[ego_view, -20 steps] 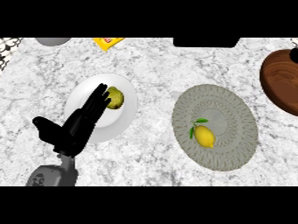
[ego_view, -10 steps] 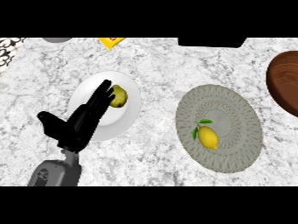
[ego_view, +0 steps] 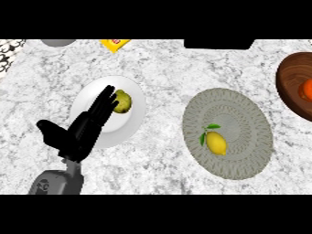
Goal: Pick the squash from the placemat and place it in the bowl
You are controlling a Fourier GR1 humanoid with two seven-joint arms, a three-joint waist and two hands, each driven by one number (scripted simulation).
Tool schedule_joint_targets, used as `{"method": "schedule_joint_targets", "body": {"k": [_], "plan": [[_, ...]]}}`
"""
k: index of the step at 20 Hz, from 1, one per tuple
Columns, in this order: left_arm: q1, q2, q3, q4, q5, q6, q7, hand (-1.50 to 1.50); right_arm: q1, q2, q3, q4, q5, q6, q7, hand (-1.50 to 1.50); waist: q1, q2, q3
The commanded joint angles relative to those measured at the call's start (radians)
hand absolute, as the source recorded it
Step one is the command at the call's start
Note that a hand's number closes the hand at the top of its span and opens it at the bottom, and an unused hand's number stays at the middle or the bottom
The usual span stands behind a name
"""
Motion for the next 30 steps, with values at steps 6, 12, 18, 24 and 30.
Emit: {"method": "schedule_joint_targets", "body": {"k": [6, 12, 18, 24, 30], "plan": [[0.070, 0.041, 0.043, -0.019, 0.020, -0.014, -0.002, 0.00, 0.096, 0.190, -0.146, -0.286, -0.344, -0.044, -0.449, -1.50, -0.062, -0.031, -0.006], [0.063, 0.056, 0.084, -0.011, 0.036, -0.010, 0.002, 0.00, 0.225, 0.356, -0.110, -0.638, -0.457, 0.072, -0.437, -1.50, -0.106, -0.046, -0.010], [0.086, 0.041, 0.083, -0.011, 0.026, 0.013, -0.004, 0.00, 0.498, 0.574, -0.025, -0.962, -0.487, 0.135, -0.527, -1.50, -0.145, -0.055, -0.011], [0.085, 0.042, 0.080, -0.009, 0.021, 0.012, -0.004, 0.00, 0.789, 0.580, 0.150, -1.130, -0.562, 0.100, -0.542, 1.50, -0.138, -0.050, -0.009], [0.102, 0.038, 0.067, -0.040, 0.011, 0.017, -0.006, 0.00, 1.105, 0.581, 0.367, -1.179, -0.666, 0.073, -0.562, 1.50, -0.132, -0.047, -0.004]]}}
